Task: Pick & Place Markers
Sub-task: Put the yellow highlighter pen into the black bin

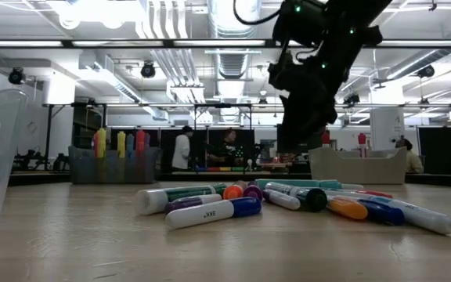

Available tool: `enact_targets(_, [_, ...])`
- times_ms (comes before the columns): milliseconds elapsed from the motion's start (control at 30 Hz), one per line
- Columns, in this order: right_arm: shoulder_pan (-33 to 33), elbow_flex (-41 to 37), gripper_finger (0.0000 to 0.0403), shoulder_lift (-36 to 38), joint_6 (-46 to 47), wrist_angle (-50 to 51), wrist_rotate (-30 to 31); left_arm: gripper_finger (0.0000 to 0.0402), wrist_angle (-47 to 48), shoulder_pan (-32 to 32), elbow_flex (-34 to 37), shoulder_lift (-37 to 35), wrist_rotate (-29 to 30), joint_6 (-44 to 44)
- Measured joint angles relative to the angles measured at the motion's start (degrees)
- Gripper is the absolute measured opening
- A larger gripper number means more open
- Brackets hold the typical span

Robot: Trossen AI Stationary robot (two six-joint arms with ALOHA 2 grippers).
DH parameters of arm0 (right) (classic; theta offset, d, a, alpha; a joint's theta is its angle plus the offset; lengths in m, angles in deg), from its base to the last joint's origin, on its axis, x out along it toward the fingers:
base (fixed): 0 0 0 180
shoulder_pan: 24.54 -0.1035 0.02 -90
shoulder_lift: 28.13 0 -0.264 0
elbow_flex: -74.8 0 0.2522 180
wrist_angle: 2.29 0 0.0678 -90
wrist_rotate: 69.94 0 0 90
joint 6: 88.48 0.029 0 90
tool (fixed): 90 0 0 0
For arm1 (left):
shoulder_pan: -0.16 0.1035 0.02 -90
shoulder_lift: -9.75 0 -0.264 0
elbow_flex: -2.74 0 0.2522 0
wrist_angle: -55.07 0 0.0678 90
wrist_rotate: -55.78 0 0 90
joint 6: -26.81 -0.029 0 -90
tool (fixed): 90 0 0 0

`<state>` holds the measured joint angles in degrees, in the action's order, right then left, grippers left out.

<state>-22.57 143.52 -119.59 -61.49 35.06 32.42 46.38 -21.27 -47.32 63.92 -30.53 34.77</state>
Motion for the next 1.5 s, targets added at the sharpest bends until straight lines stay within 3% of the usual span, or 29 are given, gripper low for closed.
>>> enact_targets(567, [1.43, -0.13, 0.0226, -6.63, -0.79, 1.14, -0.87, 0.0119, 0.06, 0.00, 0.00, 0.22, 0.00, 0.63])
enact_targets(1500, [1.04, -1.64, 0.0226, -6.71, -0.47, 1.10, -2.38, 0.0119, 0.46, 0.00, 0.00, 0.24, 0.02, 0.63])
